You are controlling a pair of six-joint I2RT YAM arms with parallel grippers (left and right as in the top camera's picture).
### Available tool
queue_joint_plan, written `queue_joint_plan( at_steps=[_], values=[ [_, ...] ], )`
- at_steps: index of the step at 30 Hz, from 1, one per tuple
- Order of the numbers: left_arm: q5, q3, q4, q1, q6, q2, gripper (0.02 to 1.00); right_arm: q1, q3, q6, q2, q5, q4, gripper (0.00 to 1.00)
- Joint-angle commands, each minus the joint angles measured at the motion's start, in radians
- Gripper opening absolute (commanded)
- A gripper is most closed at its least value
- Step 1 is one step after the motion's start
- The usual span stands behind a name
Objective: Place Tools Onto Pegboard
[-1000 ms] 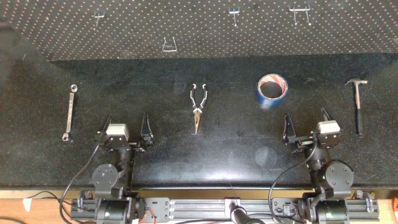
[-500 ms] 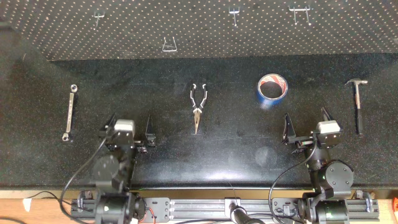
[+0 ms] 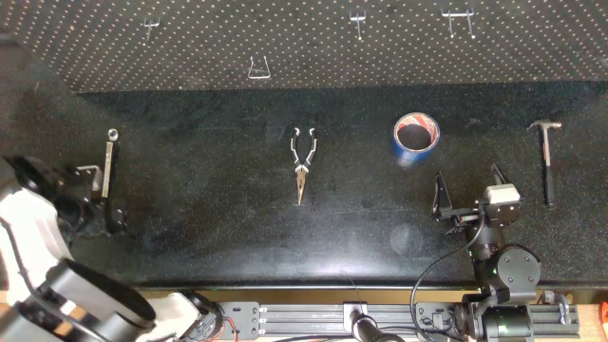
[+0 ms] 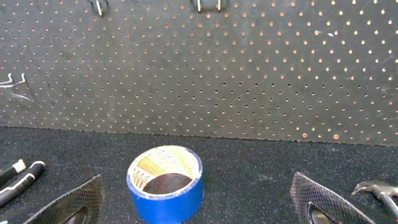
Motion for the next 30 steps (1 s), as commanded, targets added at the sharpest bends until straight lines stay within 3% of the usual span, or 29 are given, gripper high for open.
queue_joint_plan(
  at_steps=[1,16,24,25,30],
  values=[
    [0.063,0.206,0.015,0.005,0.019,0.203,0.996,0.007,-0.003,-0.014,-0.005,0.002,-0.005,0.976],
    [0.103,0.261,0.218,-0.127,0.019,0.414,0.993,0.007,-0.003,-0.014,-0.005,0.001,-0.005,0.976],
    [0.151,0.261,0.258,-0.151,-0.079,0.463,0.980,0.007,-0.003,-0.014,-0.005,0.002,-0.005,0.976],
    [0.145,0.261,0.258,-0.151,-0.086,0.463,0.632,0.007,-0.003,-0.014,-0.005,0.001,-0.005,0.976],
    [0.116,0.261,0.255,-0.151,-0.090,0.464,0.029,0.007,-0.003,-0.014,-0.005,0.001,-0.005,0.976]
  ],
)
